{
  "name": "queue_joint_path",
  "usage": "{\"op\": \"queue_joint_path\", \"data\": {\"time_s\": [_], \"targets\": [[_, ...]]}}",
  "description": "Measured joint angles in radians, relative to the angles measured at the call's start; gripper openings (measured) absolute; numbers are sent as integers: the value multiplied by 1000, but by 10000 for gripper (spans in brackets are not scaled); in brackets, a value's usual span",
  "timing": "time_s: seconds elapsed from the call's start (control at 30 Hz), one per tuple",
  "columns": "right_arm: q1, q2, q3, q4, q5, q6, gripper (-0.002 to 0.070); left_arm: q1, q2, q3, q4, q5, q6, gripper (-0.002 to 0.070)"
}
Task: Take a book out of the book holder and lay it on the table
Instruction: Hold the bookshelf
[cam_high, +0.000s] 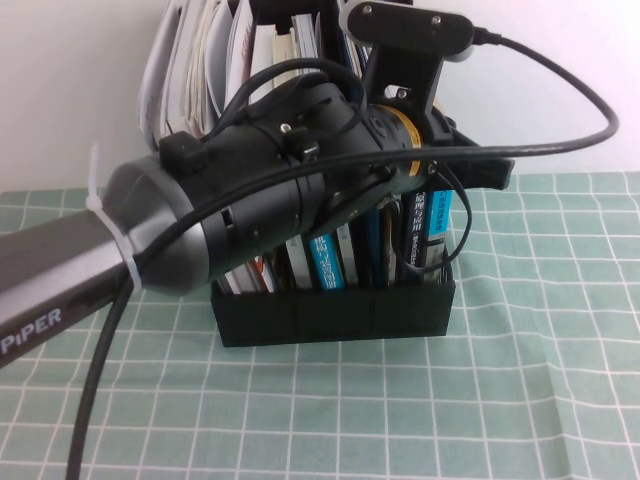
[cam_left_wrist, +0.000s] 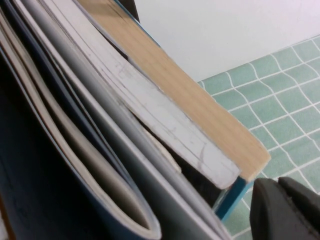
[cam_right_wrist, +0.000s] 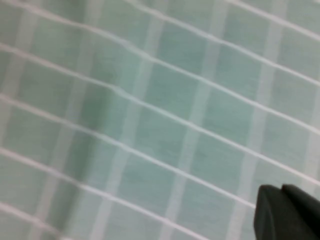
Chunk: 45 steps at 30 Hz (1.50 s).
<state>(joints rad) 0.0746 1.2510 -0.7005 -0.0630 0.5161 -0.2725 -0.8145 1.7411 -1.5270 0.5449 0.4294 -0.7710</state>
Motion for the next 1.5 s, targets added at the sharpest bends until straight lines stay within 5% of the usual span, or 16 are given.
{"op": "queue_joint_path", "data": {"time_s": [0.17, 0.37, 0.47, 0.67, 0.9, 1.2, 1.5], "targets": [[2, 16, 30, 844, -14, -812, -2, 2, 0, 0, -4, 29, -5, -3], [2, 16, 71, 1589, -10, -1599, -2, 2, 0, 0, -7, 52, -7, -3], [2, 16, 84, 1716, -12, -1810, -2, 2, 0, 0, -11, 53, -7, -3], [2, 32, 86, 1757, 22, -1967, -2, 2, 0, 0, -13, 33, -29, -3], [2, 77, 84, 1615, 113, -1710, -2, 2, 0, 0, -15, -3, -65, -3], [2, 186, 33, 610, 72, -706, -2, 2, 0, 0, -15, -11, -105, -3], [2, 188, 33, 436, -456, -514, -2, 2, 0, 0, -15, -26, -121, -3]]}}
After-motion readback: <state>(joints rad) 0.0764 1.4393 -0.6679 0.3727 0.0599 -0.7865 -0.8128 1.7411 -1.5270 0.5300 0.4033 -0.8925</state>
